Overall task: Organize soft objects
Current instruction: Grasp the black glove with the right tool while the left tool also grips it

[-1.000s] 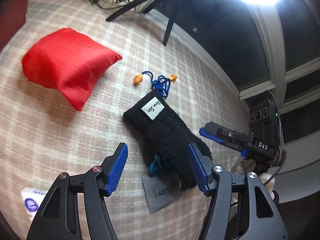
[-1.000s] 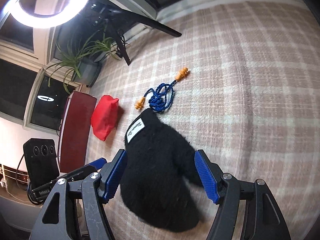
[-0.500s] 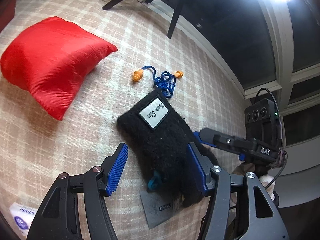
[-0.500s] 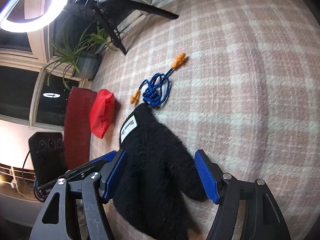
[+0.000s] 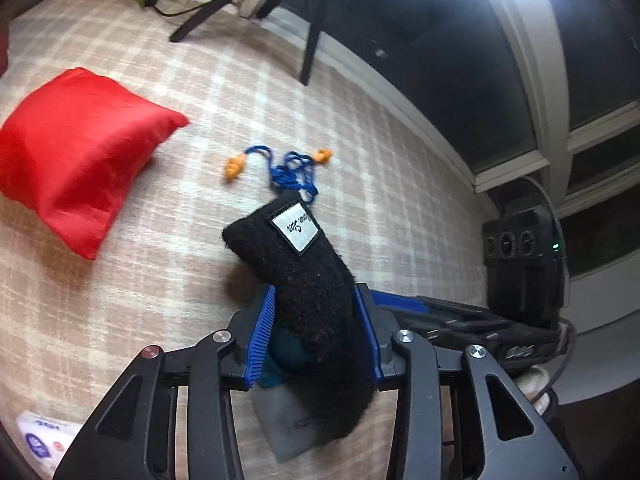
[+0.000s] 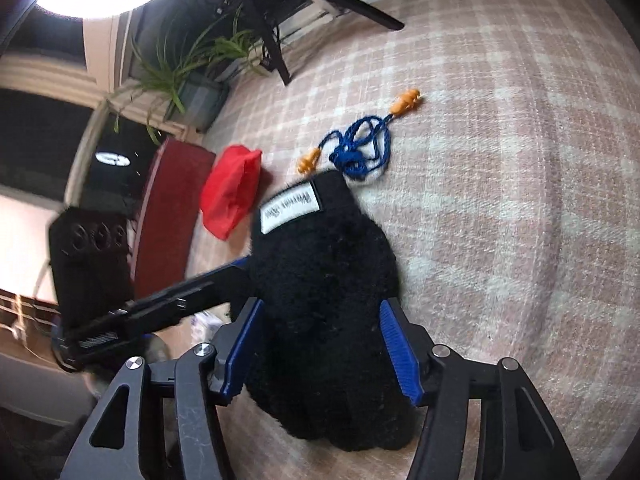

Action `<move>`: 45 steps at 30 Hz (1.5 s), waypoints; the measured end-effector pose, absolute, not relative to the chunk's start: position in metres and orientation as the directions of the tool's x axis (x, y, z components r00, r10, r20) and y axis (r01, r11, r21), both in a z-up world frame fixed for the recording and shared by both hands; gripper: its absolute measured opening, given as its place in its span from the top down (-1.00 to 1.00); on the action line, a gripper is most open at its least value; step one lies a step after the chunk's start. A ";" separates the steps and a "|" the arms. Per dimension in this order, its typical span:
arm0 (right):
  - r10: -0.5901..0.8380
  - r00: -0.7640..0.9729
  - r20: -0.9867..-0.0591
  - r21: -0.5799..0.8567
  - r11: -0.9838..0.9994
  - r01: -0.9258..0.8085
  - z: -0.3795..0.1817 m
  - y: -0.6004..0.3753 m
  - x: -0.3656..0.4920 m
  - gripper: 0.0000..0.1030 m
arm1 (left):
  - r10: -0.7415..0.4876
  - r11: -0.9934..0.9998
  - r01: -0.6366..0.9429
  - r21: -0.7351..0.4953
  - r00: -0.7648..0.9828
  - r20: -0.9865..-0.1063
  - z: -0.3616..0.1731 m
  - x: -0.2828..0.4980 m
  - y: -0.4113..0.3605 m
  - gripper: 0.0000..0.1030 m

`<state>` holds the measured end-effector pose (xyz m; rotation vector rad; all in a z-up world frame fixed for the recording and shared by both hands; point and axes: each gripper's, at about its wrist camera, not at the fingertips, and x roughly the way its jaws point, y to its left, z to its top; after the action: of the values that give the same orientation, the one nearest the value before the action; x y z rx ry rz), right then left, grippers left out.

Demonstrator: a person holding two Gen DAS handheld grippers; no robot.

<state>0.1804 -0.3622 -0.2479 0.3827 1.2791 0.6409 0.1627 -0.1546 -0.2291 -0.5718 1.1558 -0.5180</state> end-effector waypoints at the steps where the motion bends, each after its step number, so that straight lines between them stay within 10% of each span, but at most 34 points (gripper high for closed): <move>1: 0.618 0.149 -0.772 0.577 0.779 -0.244 -0.248 -0.359 0.178 -0.06 | -0.647 0.749 0.093 -0.656 0.316 -0.694 -0.229 0.163 -0.156 0.29; 8: 0.561 0.140 -0.816 0.505 0.809 -0.300 -0.249 -0.356 0.163 -0.05 | -0.626 0.772 0.096 -0.628 0.288 -0.725 -0.241 0.163 -0.165 0.39; 19: 0.580 0.194 -0.791 0.514 0.802 -0.304 -0.240 -0.356 0.143 0.83 | -0.650 0.760 0.235 -0.606 0.294 -0.701 -0.217 0.142 -0.195 0.59; 45: 0.588 0.355 -0.727 0.486 0.806 -0.338 -0.189 -0.343 0.105 0.86 | -0.778 0.625 0.239 -0.743 0.272 -0.567 -0.181 0.127 -0.180 0.65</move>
<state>0.1051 -0.3433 -0.1888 0.2711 1.0490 0.6075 0.1270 -0.1804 -0.1810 -0.5887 1.0912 -0.7402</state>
